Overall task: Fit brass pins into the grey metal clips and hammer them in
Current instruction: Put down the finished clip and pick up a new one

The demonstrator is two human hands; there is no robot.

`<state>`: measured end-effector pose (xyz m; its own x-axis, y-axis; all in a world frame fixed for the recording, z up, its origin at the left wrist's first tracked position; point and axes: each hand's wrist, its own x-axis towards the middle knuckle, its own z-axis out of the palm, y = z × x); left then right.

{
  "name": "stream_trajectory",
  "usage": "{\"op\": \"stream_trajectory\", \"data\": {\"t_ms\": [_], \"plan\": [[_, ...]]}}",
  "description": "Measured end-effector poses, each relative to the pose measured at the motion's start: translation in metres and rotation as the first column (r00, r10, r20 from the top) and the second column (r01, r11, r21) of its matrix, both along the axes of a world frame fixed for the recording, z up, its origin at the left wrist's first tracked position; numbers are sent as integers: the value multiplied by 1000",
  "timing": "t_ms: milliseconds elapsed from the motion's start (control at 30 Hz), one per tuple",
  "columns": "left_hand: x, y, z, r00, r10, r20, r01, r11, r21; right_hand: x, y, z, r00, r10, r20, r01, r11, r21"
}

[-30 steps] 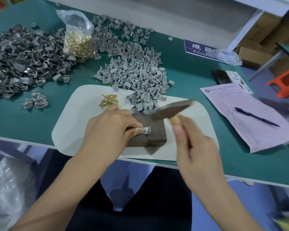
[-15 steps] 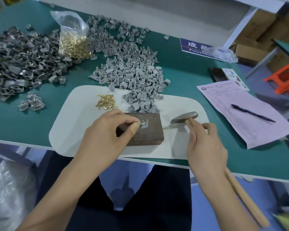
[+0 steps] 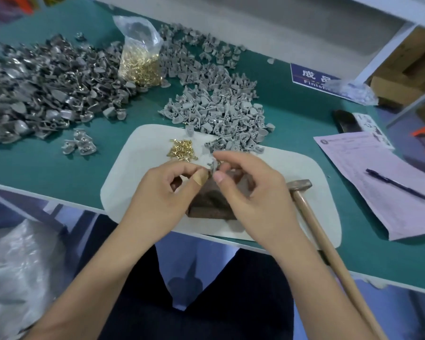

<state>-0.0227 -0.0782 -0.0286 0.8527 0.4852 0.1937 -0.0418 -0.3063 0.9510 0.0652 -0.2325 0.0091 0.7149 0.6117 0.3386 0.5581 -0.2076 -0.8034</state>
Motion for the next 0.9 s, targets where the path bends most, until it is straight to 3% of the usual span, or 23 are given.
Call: {"op": "stream_trajectory", "data": {"t_ms": [100, 200, 367, 633, 900], "plan": [[-11, 15, -2, 991, 133, -32, -113, 932, 344, 2, 26, -2, 997, 75, -9, -75, 996, -43], [-28, 33, -3, 963, 266, -51, -205, 839, 504, 8, 54, -7, 990, 129, 52, -114, 968, -224], [-52, 63, -10, 907, 399, -132, -261, 780, 569, 7, 109, -15, 968, 251, -4, -232, 892, -389], [-75, 96, -23, 787, 598, -149, -356, 638, 682, -9, 185, -23, 928, 369, 53, -286, 794, -537], [-84, 116, -29, 724, 641, -255, -385, 683, 621, -16, 219, -29, 946, 321, 50, -233, 777, -585]]}}
